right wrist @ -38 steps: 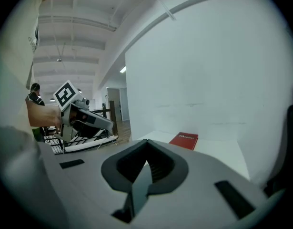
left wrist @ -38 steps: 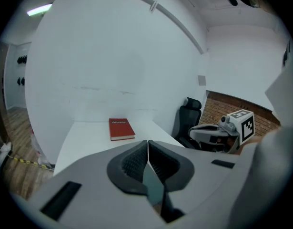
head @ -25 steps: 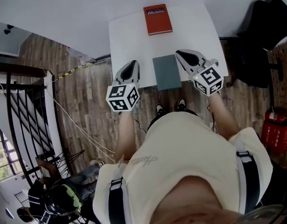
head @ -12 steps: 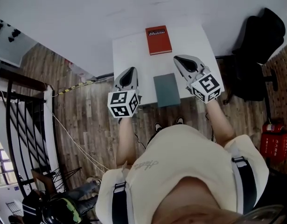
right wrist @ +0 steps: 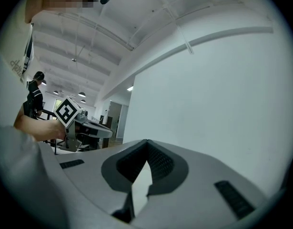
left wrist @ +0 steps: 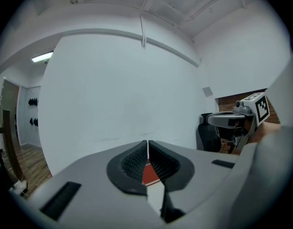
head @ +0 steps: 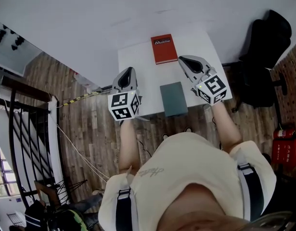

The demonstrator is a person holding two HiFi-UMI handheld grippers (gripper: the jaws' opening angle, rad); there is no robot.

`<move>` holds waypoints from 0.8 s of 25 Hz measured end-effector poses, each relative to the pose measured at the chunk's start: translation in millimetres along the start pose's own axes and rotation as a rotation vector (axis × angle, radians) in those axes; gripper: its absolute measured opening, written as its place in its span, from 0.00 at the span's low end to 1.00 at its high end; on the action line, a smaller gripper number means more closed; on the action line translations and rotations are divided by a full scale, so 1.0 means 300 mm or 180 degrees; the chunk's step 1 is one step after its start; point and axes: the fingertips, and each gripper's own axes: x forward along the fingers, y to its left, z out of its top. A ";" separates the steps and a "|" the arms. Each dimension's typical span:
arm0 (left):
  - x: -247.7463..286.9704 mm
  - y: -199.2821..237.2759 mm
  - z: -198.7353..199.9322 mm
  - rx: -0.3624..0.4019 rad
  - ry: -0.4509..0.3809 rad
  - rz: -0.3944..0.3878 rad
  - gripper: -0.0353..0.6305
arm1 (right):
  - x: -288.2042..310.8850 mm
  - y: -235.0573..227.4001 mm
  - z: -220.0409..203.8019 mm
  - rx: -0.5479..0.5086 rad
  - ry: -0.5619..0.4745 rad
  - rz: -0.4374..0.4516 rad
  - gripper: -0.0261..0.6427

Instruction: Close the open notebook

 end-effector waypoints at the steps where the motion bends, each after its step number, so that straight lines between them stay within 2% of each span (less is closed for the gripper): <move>1: 0.003 0.007 0.005 -0.0003 -0.0018 0.0009 0.09 | 0.003 -0.006 0.009 -0.0003 -0.0014 -0.0014 0.05; 5: 0.011 0.013 0.003 0.0026 -0.0006 -0.0001 0.09 | 0.005 -0.019 0.009 0.0031 -0.0023 -0.0071 0.05; 20: 0.002 0.024 -0.077 -0.0037 0.0123 -0.0006 0.09 | 0.019 0.022 -0.079 0.0127 0.0079 0.0022 0.05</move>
